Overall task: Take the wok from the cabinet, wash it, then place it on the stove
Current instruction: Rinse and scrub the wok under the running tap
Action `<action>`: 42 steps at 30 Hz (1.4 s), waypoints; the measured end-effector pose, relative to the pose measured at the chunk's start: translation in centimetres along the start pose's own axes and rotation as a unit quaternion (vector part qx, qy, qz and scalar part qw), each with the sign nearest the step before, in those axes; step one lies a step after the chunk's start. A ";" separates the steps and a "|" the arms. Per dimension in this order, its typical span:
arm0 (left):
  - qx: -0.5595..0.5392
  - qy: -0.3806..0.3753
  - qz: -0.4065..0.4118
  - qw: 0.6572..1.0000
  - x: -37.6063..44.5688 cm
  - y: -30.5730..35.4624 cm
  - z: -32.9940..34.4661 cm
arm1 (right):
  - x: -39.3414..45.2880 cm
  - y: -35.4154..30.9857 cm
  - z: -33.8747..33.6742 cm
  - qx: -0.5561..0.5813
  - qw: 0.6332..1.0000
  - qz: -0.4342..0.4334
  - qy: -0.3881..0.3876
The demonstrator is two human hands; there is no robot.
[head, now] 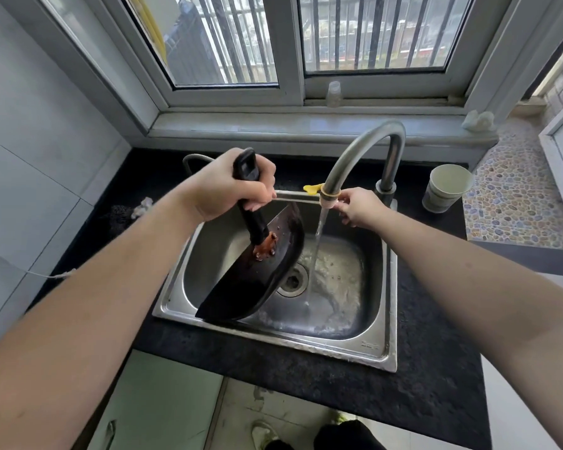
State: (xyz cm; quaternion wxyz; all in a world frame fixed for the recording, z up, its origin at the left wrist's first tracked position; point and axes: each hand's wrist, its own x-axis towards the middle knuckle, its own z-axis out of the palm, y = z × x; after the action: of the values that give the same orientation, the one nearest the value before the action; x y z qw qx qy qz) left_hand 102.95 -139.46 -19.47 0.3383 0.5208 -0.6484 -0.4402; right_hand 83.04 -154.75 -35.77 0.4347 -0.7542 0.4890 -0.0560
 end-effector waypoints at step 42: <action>-0.121 0.140 -0.143 0.972 0.6 -6.6 1.3 | 0.3 -0.1 0.0 -0.015 1.000 0.006 -0.006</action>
State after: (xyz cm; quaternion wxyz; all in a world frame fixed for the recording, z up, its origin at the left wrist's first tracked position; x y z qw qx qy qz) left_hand 104.16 -140.23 -26.04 0.4200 0.6198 -0.4557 -0.4814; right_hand 83.26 -155.01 -35.80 0.4266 -0.7580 0.4916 -0.0418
